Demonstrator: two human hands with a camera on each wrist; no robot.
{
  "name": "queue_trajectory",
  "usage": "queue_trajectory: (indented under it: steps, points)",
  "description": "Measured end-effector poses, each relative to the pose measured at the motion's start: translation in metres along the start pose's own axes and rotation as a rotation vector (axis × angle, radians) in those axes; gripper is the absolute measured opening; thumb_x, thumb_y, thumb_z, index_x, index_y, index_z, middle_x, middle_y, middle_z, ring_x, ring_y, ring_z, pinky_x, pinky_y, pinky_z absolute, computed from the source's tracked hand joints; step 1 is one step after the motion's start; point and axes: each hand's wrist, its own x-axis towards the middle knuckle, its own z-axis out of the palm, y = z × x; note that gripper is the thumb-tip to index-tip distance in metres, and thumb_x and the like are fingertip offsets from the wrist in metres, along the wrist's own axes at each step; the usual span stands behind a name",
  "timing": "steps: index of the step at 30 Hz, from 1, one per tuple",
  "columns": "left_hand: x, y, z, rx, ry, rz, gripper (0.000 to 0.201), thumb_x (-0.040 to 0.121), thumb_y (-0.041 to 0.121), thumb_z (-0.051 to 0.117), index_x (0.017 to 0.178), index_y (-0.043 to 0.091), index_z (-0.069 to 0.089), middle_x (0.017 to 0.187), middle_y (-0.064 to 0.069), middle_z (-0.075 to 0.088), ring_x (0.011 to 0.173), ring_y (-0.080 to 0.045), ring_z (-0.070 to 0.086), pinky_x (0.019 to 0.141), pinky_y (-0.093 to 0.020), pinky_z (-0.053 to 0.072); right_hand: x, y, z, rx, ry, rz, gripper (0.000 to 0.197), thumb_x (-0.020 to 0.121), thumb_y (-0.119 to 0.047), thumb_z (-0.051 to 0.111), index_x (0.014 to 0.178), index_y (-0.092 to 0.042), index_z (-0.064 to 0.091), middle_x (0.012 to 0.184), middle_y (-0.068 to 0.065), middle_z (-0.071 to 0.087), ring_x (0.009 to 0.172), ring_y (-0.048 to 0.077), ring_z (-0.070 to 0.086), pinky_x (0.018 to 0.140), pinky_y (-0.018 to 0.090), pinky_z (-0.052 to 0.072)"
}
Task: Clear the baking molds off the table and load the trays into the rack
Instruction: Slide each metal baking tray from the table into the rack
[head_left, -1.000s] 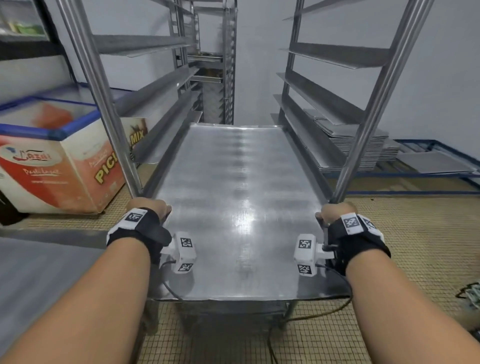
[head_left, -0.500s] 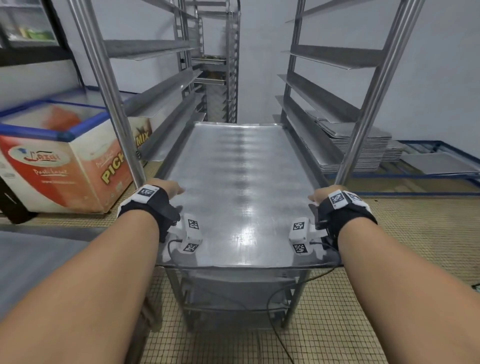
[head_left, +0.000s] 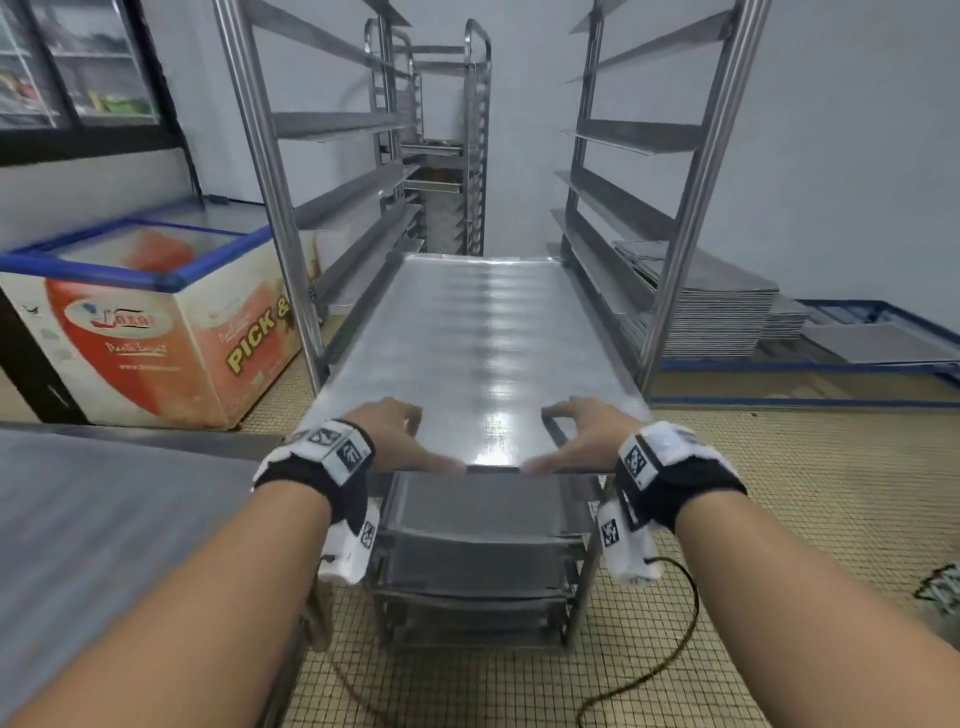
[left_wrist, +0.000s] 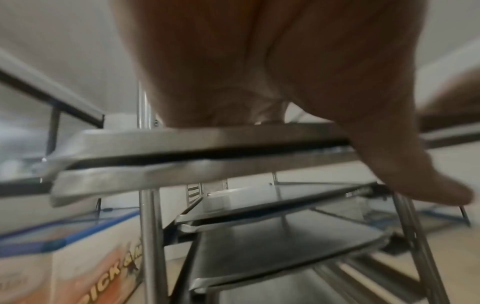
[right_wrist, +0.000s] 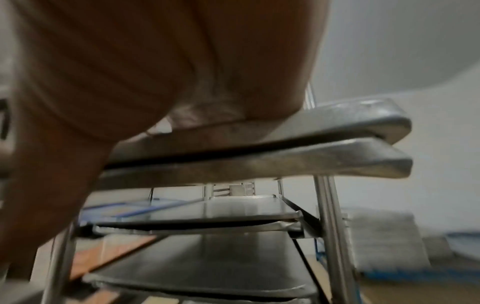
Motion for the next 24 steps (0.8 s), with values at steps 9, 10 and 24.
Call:
queue_trajectory:
  steps: [9,10,24]
  points:
    - [0.029,-0.022,0.048,0.437,0.306,0.043,0.088,0.081,0.022,0.071,0.149,0.034,0.017,0.153,-0.006,0.025,0.143,-0.030,0.026,0.109,-0.063,0.029,0.024,0.015,0.040,-0.498,0.208,-0.123,0.079,0.075,-0.034,0.071,0.141,-0.032,0.027,0.144,0.003,0.035,0.133,0.034,0.031,0.109,0.058,0.028]
    - [0.034,-0.023,0.047,0.441,0.315,0.045,0.088,0.081,0.021,0.071,0.149,0.034,0.017,0.153,-0.006,0.026,0.143,-0.029,0.027,0.109,-0.063,0.030,0.028,0.016,0.041,-0.510,0.218,-0.128,0.078,0.075,-0.033,0.070,0.140,-0.032,0.026,0.143,0.003,0.036,0.132,0.034,0.032,0.108,0.058,0.029]
    - [0.130,-0.031,0.018,0.498,0.368,0.065,0.086,0.080,0.015,0.070,0.147,0.033,0.019,0.147,-0.006,0.031,0.136,-0.029,0.033,0.103,-0.059,0.036,0.115,0.009,0.016,-0.522,0.215,-0.113,0.082,0.073,-0.032,0.064,0.143,-0.031,0.022,0.142,0.003,0.035,0.129,0.034,0.034,0.106,0.056,0.030]
